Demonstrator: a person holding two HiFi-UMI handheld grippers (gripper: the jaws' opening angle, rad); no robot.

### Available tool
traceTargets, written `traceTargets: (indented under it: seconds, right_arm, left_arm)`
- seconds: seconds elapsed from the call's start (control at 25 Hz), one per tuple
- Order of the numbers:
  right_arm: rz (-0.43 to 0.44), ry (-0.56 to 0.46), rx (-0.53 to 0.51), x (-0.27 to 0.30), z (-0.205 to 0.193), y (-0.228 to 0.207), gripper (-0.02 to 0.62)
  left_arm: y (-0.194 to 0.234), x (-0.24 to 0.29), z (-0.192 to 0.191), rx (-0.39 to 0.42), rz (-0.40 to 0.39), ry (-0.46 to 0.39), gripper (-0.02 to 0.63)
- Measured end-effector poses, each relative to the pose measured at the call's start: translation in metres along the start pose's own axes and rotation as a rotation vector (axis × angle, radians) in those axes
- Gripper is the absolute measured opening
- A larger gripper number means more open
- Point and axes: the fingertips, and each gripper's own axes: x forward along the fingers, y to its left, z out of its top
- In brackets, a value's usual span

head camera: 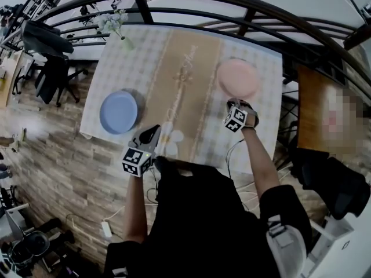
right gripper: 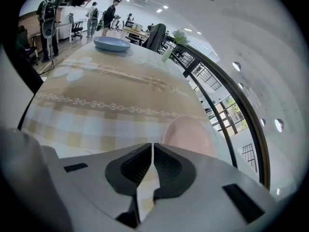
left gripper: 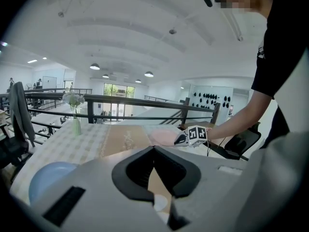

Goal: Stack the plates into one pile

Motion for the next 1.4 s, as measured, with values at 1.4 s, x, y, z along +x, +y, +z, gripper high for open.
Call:
traceTargets:
  seconds: [1.4]
  right_arm:
    - [-0.081, 0.126, -0.034, 0.069, -0.029, -0.019, 0.026]
  left_arm:
    - [0.023, -0.066, -0.047, -0.087, 0.174, 0.034, 0.0]
